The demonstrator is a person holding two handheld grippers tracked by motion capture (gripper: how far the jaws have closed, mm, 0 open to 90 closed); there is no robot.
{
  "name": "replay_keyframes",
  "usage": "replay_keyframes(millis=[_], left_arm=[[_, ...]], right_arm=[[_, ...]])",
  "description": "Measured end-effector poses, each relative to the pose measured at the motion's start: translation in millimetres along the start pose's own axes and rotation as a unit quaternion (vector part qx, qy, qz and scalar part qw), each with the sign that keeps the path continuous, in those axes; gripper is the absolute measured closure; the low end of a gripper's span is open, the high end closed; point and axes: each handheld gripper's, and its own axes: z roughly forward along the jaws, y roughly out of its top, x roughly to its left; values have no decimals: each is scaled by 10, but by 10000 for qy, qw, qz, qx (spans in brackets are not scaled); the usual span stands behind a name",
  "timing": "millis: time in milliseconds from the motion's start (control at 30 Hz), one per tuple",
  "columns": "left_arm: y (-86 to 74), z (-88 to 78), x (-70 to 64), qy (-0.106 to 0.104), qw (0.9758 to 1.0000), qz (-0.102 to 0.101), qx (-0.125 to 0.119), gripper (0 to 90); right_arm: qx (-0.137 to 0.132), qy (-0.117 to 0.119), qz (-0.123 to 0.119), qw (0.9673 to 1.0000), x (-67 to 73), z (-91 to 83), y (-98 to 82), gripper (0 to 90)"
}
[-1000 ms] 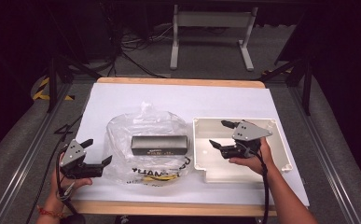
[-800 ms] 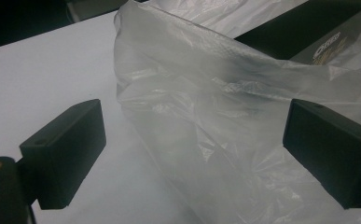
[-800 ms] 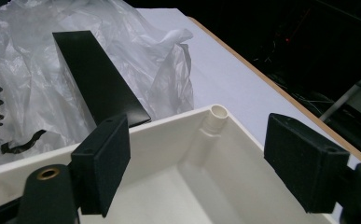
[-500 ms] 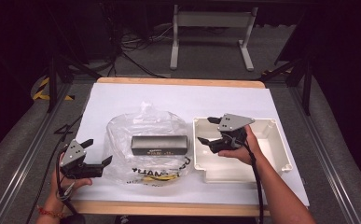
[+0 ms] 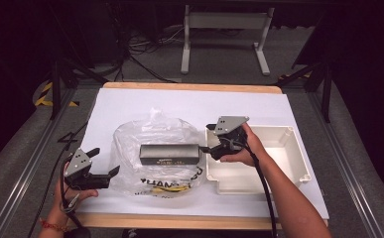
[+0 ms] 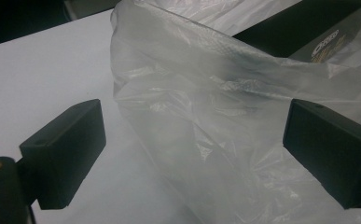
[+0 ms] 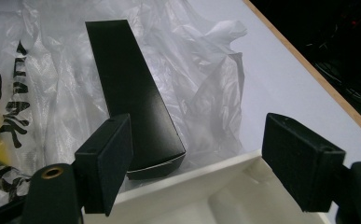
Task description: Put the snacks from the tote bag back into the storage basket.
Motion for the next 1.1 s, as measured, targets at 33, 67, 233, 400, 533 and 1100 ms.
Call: replay_keyframes(millis=[33,67,233,400,533,1100], left_arm=[[0,0,0,1,10000,0,4,67],[0,1,-1,-2,10000,-5,8,67],[0,5,-1,-3,10000,3,23,67],[-2,4,0,-9,10000,-5,18,67],[-1,-2,3,-17,10000,-1,7,67],[-6,10,-1,-31,10000,10,37,67]], right_arm=[[13,63,-2,10000,-2,19,10,255],[49,106,-15,9999,-1,41,23,255],[185,237,-91,9995,-2,132,87,275],[348,376,-189,9985,-5,239,159,283],[592,555,-301,9962,6,342,203,282],[1190,1053,-371,9866,28,641,257,266]])
